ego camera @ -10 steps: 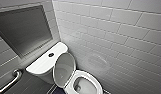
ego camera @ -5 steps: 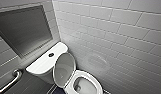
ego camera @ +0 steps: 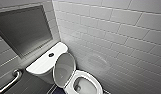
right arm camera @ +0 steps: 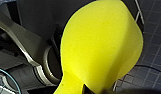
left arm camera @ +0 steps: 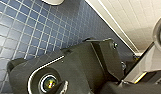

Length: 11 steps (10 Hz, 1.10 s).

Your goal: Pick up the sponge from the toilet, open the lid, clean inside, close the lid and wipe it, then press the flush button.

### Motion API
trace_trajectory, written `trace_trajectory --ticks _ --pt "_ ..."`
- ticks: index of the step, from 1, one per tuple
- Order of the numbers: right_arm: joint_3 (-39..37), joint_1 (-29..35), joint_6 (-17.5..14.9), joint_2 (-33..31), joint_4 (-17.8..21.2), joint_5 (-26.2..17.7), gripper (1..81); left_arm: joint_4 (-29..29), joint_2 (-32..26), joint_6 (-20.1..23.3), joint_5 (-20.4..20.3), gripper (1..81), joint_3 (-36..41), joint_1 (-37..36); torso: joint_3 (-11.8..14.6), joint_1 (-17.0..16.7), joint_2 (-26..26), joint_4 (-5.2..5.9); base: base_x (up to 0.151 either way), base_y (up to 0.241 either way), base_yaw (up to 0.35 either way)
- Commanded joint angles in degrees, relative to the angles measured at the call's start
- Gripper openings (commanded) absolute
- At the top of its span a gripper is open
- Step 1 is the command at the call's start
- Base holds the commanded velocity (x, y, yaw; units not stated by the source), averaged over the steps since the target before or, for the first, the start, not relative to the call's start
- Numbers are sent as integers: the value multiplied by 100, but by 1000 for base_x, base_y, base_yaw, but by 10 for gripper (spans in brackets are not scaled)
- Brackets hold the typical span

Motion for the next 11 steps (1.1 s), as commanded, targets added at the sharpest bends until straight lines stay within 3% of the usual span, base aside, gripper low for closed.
trace_trajectory --ticks 1,2,3,5,11 --pt "-12 -131 8 -38 -85 -335 10 104 54 -5 -342 811 -513 -141 0 0 0 0 0 0 0" --pt "-12 -130 8 -38 -85 -335 10 104 107 -67 -518 811 -759 -141 0 0 0 0 0 0 0" --pt "-12 -122 8 -38 -85 -344 10 104 204 -93 -667 811 -1014 -141 0 -369 571 0 0 0 0" --pt "-12 -104 8 -38 -59 -344 10 297 519 -111 -913 811 -1567 -141 0 -409 632 0 0 0 0" --pt "14 -17 8 -20 -50 -326 10 649 1610 -137 -905 811 -2904 148 0 -1171 1825 0 0 0 0"
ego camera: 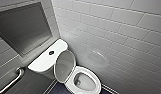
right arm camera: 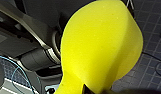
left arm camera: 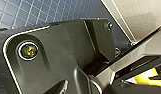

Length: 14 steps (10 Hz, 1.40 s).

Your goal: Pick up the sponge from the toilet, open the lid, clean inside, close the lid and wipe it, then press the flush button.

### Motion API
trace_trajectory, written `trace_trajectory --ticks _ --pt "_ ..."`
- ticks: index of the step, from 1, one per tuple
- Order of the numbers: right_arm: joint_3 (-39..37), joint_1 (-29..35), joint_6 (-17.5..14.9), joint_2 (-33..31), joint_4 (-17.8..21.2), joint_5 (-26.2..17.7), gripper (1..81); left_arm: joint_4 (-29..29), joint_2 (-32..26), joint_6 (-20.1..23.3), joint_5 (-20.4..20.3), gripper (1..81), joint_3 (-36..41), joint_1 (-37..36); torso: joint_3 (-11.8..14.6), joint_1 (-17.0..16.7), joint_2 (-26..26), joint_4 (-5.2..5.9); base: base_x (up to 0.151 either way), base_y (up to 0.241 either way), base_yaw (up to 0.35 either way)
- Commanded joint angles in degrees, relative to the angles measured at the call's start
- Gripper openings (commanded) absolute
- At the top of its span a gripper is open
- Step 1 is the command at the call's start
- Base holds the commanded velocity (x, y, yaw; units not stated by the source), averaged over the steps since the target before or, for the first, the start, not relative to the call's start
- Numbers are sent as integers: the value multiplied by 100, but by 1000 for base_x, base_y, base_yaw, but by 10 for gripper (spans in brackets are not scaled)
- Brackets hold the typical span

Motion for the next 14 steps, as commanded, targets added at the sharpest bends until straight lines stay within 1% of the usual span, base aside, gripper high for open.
trace_trajectory --ticks 1,2,3,4,5,6,7,8,9,10,11,12,13,14 --pt "7 -187 8 -40 -48 -340 10 298 301 19 26 811 -596 40 0 -361 560 557 0 0 0" --pt "16 -169 8 -40 -40 -340 10 307 380 19 44 811 -719 66 0 -486 755 565 0 0 0" --pt "16 -161 8 -14 -48 -340 10 298 450 19 70 811 -841 75 0 -575 901 615 0 0 0" --pt "16 -143 8 -5 -48 -340 10 307 521 10 87 811 -930 118 0 -671 1047 738 0 0 0" --pt "16 -134 17 -5 -40 -340 10 298 608 19 114 811 -1009 162 0 -431 678 938 0 0 0" --pt "16 -134 17 13 -48 -357 10 298 653 28 123 811 -1053 224 0 -540 848 544 0 0 0" --pt "7 -135 17 22 -57 -357 10 298 696 28 261 811 -1053 294 0 -612 951 701 0 0 0" --pt "25 -134 9 31 -66 -366 10 298 775 28 568 811 -1053 391 572 -638 999 760 0 0 0" --pt "-1 -126 8 48 -66 -375 10 298 888 28 997 811 -1053 513 614 -658 1027 778 0 0 0" --pt "-11 -108 8 57 -57 -383 10 298 1003 28 1368 811 -1053 619 729 -669 1045 780 0 0 0" --pt "-11 -100 8 66 -57 -392 10 298 1136 28 1573 811 -1053 716 920 -673 1049 780 0 0 0" --pt "-2 -99 8 66 -66 -392 10 298 1241 36 1660 811 -1053 795 1123 -678 1049 780 0 0 0" --pt "-11 -82 8 83 -66 -401 10 298 1355 45 1834 811 -1053 848 1319 -682 1049 780 0 0 0" --pt "-11 -64 8 83 -66 -410 10 307 1478 80 2143 811 -1053 901 1538 -684 1049 780 0 0 0"
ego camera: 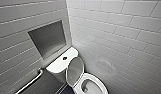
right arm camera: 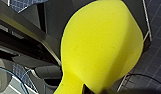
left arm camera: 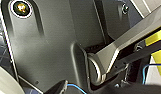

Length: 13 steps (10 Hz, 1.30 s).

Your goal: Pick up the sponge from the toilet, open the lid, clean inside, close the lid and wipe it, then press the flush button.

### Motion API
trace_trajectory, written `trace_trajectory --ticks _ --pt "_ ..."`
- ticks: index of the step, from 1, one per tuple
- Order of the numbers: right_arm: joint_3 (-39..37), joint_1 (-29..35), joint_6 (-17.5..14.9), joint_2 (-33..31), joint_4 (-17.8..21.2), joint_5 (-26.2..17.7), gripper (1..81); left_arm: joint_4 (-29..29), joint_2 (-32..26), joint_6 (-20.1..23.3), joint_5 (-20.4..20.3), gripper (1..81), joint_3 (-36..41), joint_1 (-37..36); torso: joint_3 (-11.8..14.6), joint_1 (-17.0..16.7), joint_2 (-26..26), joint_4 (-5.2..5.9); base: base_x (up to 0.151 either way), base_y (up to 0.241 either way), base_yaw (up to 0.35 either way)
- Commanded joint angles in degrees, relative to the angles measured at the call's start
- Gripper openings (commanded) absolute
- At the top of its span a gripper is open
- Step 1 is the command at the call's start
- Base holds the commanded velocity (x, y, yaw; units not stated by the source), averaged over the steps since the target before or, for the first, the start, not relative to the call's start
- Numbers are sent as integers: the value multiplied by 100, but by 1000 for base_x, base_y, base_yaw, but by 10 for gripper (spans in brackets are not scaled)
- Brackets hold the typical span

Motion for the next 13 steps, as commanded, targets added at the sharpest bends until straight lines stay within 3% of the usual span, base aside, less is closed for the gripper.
trace_trajectory --ticks 1,3,4,7,13 --pt "8 -119 8 0 -70 -316 10 64 124 87 750 811 -63 17 546 0 0 0 0 0 0" --pt "-1 -92 8 0 -52 -325 10 73 178 95 928 811 -46 53 890 -6 -2 0 0 0 0" --pt "-1 -92 17 0 -43 -325 10 64 186 87 919 811 -28 61 607 -9 -2 0 0 0 0" --pt "-1 -66 8 18 -43 -334 10 55 195 60 936 811 -28 61 841 -15 -9 0 0 0 0" --pt "-1 -57 17 53 -43 -457 10 55 169 87 936 811 -28 61 835 -22 -13 0 11 0 0"
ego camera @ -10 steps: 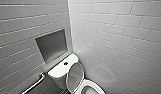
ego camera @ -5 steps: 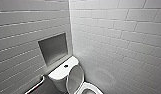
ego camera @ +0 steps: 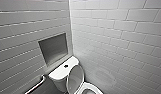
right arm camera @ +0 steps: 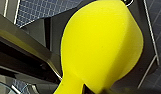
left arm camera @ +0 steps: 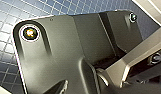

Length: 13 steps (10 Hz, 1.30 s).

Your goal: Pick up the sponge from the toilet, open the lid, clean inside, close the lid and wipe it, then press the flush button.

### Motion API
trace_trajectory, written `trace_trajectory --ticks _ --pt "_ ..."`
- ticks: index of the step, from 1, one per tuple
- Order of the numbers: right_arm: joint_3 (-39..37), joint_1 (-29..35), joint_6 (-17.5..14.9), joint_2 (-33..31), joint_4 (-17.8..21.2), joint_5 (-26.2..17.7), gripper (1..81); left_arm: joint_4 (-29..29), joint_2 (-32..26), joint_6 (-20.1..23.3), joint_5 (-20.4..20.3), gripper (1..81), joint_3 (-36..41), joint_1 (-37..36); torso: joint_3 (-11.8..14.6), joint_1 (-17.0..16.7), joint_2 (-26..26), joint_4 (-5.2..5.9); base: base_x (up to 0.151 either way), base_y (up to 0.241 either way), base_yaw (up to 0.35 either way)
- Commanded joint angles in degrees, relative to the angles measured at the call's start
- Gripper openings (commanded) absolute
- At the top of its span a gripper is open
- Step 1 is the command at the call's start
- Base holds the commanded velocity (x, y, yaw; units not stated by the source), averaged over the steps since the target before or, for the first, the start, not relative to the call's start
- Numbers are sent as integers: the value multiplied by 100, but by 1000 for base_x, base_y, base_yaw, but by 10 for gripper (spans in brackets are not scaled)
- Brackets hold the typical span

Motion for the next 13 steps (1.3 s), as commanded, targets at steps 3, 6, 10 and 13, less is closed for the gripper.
trace_trajectory --ticks 3,6,10,13 --pt "-1 44 8 -21 -35 -257 10 46 -54 -7 178 811 -28 -195 5 -13 -6 0 96 0 0" --pt "-18 52 8 -21 -26 -257 10 46 -63 -7 178 811 -20 -195 5 -13 -6 0 110 0 0" --pt "-36 202 44 23 -26 -589 10 29 -90 -34 186 811 -28 -151 5 -9 -4 0 75 0 0" --pt "16 272 52 58 18 -1250 10 -15 -63 -86 204 811 -20 -151 5 -9 -4 0 0 0 0"
